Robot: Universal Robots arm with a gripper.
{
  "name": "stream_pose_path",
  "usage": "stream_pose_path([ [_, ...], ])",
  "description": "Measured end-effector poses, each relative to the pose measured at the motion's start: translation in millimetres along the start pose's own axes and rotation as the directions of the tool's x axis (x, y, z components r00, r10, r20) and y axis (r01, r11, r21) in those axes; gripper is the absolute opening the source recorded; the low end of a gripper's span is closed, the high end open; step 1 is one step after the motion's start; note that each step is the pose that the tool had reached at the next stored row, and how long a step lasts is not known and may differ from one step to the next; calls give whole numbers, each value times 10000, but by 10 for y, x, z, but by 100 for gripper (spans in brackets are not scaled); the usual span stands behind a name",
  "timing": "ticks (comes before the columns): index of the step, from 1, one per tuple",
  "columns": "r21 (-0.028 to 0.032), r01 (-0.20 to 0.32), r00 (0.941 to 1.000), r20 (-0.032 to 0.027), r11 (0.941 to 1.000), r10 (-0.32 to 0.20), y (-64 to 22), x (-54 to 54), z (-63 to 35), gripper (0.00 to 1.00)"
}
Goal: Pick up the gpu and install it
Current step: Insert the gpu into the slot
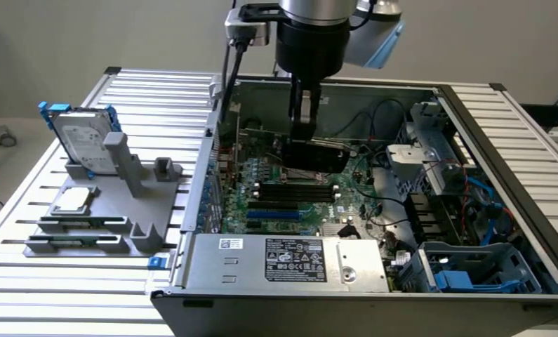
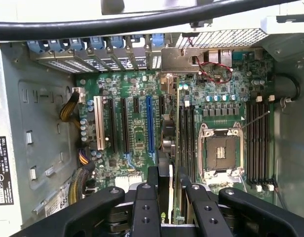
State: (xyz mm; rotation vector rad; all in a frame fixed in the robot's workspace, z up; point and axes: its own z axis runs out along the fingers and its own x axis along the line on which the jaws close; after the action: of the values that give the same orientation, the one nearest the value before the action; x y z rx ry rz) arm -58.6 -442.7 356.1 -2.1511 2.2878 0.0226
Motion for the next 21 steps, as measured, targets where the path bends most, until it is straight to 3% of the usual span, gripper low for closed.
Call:
stream_pose_path([
  [4, 14, 101, 9999, -6, 9999, -101, 25, 6, 26, 26],
  [9, 28, 174, 9998, -7, 9998, -174, 117, 17, 109, 26],
  [21, 25, 436, 9990, -8, 9990, -436, 109, 183, 326, 26],
])
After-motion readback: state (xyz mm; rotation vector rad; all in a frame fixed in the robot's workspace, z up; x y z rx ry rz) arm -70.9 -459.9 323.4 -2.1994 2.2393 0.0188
